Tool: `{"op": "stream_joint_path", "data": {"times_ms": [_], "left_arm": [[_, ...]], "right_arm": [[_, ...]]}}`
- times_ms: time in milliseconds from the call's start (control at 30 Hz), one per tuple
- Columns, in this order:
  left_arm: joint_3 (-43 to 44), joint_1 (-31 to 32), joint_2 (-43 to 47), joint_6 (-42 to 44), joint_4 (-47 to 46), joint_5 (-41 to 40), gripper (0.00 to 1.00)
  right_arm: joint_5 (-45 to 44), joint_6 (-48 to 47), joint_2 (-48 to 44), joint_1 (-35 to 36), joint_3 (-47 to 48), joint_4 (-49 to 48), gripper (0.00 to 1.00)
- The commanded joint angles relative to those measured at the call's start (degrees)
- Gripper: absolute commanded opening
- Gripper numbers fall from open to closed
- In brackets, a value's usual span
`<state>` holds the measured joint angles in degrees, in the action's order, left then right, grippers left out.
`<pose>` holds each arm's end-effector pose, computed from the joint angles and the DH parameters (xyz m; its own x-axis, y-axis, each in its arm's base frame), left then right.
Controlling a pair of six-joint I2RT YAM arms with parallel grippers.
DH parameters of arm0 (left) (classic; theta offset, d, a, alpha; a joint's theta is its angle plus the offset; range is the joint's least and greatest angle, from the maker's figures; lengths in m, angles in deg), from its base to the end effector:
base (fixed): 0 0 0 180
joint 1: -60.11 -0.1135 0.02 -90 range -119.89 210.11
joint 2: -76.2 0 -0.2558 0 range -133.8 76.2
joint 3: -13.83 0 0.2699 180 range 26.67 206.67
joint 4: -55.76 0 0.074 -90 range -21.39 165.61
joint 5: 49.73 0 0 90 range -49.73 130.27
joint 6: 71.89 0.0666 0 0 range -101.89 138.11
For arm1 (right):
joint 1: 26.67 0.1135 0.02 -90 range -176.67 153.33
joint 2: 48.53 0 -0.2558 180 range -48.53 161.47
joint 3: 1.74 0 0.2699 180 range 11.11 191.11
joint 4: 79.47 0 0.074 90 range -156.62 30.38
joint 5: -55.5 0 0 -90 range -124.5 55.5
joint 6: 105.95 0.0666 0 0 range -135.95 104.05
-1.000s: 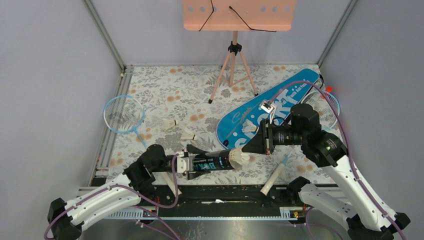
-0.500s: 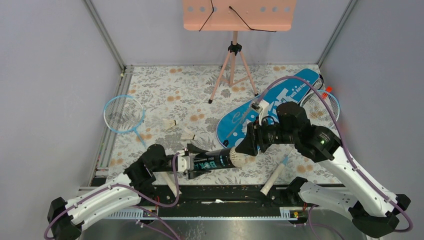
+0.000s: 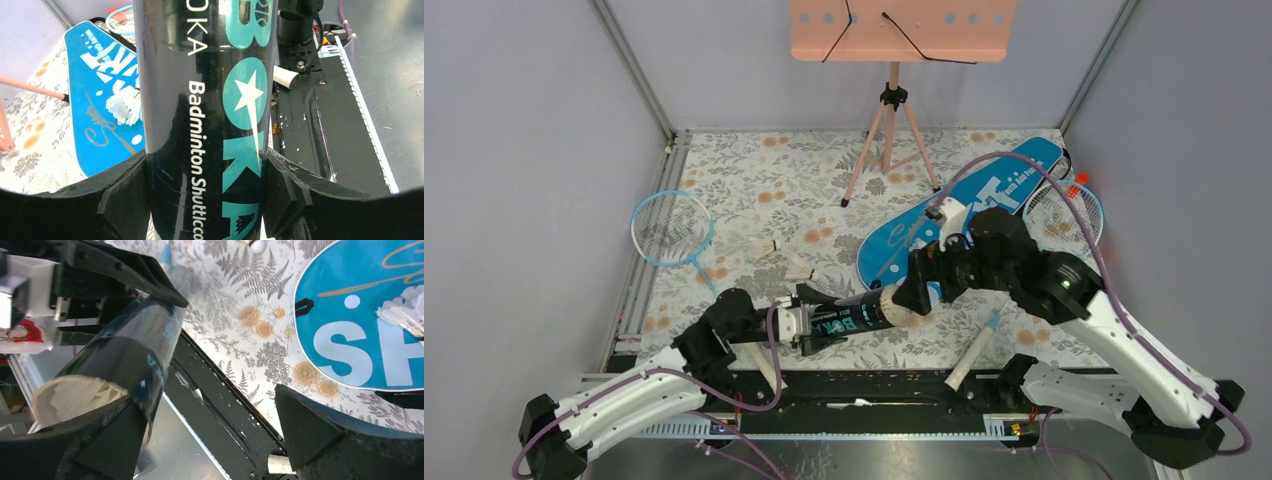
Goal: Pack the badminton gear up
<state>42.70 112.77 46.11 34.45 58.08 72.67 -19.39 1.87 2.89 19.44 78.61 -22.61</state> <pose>0.0920 -0.1795 0.2280 0.2442 0.0716 -0.9671 0.9660 0.0696 0.2491 0.1392 0.1698 0.3793 -0.5709 -0.1673 -0.8038 -0.7150 0.5825 0.3866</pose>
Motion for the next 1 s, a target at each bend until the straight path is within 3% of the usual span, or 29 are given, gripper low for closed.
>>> {"op": "stream_joint_path", "data": {"times_ms": [0,333,600,733,867,967], "left_arm": [[0.72,0.18,0.18,-1.8,-8.22,-1.31,0.01],[-0.11,0.16,0.89,-2.35,-9.69,-2.94,0.0],[-0.68,0.16,1.23,-2.89,-10.38,-6.69,0.0],[-1.17,0.23,1.07,-3.41,-12.15,-9.75,0.0],[-1.35,0.22,1.03,-5.37,-13.81,-15.18,0.01],[-1.44,0.19,1.74,-7.9,-15.74,-21.49,0.01]], "right_arm": [[-7.96,-0.1,5.63,3.44,-0.33,-1.52,1.0],[-2.97,-0.7,12.99,6.99,-0.98,-10.88,1.0],[-7.69,-4.46,2.4,6.96,6.08,-7.08,1.0],[-16.75,-5.13,-5.62,6.98,4.47,-6.83,1.0],[-35.64,-2.73,-10.87,6.98,0.57,-5.19,1.0],[-48.35,0.43,-9.35,6.83,-2.12,-3.68,1.0]]}}
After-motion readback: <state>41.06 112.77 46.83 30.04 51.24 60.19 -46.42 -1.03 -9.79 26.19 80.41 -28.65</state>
